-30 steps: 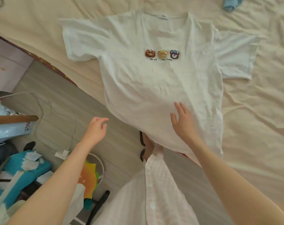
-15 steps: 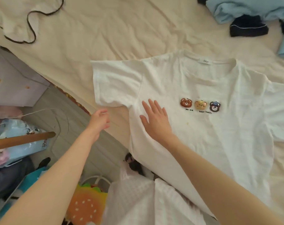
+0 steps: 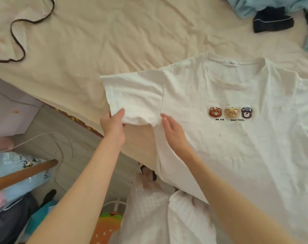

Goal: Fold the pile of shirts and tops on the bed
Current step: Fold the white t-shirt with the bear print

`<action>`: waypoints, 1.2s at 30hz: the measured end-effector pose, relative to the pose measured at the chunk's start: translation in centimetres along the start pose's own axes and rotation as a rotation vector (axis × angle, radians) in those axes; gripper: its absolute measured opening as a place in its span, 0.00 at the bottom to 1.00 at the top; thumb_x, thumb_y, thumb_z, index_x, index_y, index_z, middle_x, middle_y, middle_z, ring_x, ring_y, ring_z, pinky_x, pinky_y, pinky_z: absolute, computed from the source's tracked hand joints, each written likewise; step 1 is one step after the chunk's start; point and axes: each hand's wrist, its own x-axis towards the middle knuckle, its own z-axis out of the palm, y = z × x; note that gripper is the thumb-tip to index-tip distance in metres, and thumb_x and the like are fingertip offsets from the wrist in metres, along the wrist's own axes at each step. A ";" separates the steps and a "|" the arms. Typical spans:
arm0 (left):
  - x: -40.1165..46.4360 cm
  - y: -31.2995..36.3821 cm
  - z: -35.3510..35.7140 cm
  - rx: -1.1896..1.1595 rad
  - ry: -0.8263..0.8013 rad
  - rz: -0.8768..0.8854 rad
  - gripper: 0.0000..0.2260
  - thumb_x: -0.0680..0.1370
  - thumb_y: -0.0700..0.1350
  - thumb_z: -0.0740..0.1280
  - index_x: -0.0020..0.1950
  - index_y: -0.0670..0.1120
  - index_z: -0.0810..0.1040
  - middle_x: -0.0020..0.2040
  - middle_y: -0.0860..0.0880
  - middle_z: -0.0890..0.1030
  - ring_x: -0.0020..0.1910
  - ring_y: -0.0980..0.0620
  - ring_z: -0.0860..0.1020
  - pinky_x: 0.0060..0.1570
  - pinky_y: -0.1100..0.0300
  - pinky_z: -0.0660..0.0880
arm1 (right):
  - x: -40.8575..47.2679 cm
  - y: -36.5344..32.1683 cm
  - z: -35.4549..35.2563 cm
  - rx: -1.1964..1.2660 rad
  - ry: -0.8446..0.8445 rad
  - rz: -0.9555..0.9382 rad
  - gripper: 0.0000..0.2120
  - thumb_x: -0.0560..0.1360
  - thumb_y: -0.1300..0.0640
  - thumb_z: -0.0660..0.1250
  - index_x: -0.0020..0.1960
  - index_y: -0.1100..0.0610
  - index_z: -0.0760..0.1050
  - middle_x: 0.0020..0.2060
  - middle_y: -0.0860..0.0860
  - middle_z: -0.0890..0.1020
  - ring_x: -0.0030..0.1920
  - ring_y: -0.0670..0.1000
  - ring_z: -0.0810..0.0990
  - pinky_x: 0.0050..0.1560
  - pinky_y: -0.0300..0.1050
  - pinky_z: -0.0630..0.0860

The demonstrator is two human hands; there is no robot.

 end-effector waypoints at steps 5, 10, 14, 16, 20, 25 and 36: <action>-6.2 -0.6 5.9 0.665 -0.219 0.859 0.11 0.77 0.35 0.62 0.58 0.41 0.77 0.49 0.49 0.73 0.48 0.54 0.72 0.46 0.71 0.68 | -3.8 -0.7 -6.7 0.760 0.334 0.171 0.16 0.82 0.50 0.53 0.64 0.57 0.71 0.59 0.52 0.78 0.59 0.51 0.78 0.60 0.50 0.75; -9.6 -7.5 8.5 1.404 -0.853 1.270 0.17 0.72 0.33 0.65 0.59 0.42 0.76 0.51 0.43 0.74 0.51 0.42 0.73 0.46 0.53 0.71 | -6.8 1.1 -11.9 0.776 0.619 0.205 0.15 0.82 0.50 0.53 0.62 0.56 0.71 0.57 0.52 0.79 0.59 0.53 0.78 0.57 0.50 0.76; -8.3 -9.6 4.8 1.386 -0.898 1.128 0.19 0.70 0.34 0.69 0.60 0.41 0.76 0.49 0.42 0.77 0.47 0.41 0.77 0.42 0.50 0.75 | -5.0 1.7 -12.7 0.381 0.667 0.247 0.14 0.81 0.51 0.56 0.65 0.54 0.69 0.61 0.51 0.75 0.60 0.49 0.75 0.60 0.47 0.72; -6.3 -9.6 3.1 1.341 -0.668 1.169 0.21 0.67 0.33 0.72 0.58 0.41 0.77 0.49 0.43 0.78 0.45 0.43 0.78 0.39 0.52 0.75 | -2.6 1.1 -12.2 0.166 0.614 0.181 0.16 0.81 0.52 0.58 0.67 0.55 0.69 0.60 0.49 0.75 0.61 0.48 0.73 0.58 0.43 0.69; -3.4 -8.6 1.4 1.329 -0.481 1.079 0.21 0.72 0.41 0.72 0.63 0.43 0.73 0.54 0.41 0.74 0.49 0.43 0.75 0.42 0.52 0.75 | 4.1 -1.0 -10.5 -0.293 0.484 -0.080 0.19 0.80 0.54 0.61 0.68 0.59 0.68 0.64 0.53 0.73 0.66 0.51 0.70 0.64 0.41 0.63; -1.6 -10.5 0.8 1.058 -0.577 0.796 0.14 0.78 0.39 0.63 0.64 0.45 0.72 0.56 0.51 0.69 0.50 0.55 0.71 0.47 0.69 0.66 | 11.6 -4.7 -8.1 -0.643 0.362 -0.193 0.21 0.80 0.48 0.58 0.69 0.57 0.67 0.67 0.53 0.70 0.68 0.54 0.66 0.67 0.53 0.63; -1.7 -10.1 -0.3 0.722 -0.621 0.494 0.15 0.75 0.31 0.59 0.44 0.53 0.71 0.42 0.57 0.73 0.39 0.66 0.70 0.41 0.73 0.66 | 17.8 -7.2 -6.6 -0.489 0.112 -0.166 0.07 0.76 0.54 0.64 0.41 0.55 0.71 0.32 0.45 0.70 0.34 0.43 0.68 0.34 0.37 0.65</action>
